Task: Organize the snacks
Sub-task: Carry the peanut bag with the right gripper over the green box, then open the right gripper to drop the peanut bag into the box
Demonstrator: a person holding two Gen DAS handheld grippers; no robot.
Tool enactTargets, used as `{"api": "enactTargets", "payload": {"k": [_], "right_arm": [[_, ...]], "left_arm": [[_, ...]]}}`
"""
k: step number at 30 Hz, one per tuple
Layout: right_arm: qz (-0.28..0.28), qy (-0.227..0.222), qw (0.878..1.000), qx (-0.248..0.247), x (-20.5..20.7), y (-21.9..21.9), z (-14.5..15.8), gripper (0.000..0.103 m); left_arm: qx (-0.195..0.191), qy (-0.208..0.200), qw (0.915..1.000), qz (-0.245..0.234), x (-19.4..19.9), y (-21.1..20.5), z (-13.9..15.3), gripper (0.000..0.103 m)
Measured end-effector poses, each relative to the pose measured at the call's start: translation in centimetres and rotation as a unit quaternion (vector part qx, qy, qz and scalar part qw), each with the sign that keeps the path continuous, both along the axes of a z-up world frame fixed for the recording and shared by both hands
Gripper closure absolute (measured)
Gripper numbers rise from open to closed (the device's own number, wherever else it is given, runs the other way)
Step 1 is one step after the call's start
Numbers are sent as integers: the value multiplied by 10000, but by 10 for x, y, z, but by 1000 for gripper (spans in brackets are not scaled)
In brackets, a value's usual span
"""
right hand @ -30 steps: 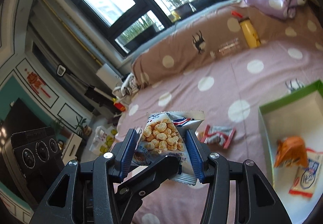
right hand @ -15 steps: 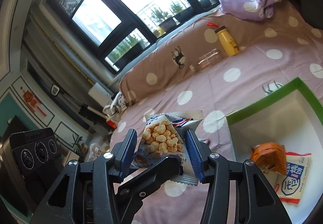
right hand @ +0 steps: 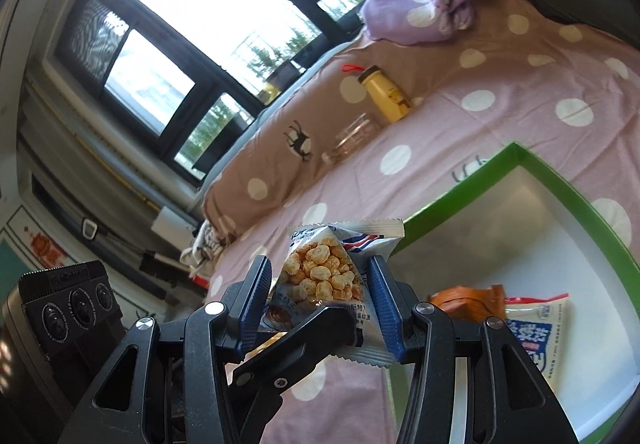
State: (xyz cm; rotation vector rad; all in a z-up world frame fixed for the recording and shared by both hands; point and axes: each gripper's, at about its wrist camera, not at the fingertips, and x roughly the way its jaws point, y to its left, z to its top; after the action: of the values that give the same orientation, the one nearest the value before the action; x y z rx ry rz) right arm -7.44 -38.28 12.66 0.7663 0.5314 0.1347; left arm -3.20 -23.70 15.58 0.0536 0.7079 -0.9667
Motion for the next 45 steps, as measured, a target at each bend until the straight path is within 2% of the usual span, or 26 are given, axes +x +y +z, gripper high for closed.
{"api": "enactTargets", "payload": {"k": [17, 45], "right_arm": [[-648, 598, 9954, 364, -1, -48, -37, 50], [-1162, 1582, 9784, 655, 12, -79, -82, 50]], "left_arm": [[175, 582, 9966, -563, 15, -54, -31, 65], [412, 1597, 9822, -894, 38, -88, -81, 65]]}}
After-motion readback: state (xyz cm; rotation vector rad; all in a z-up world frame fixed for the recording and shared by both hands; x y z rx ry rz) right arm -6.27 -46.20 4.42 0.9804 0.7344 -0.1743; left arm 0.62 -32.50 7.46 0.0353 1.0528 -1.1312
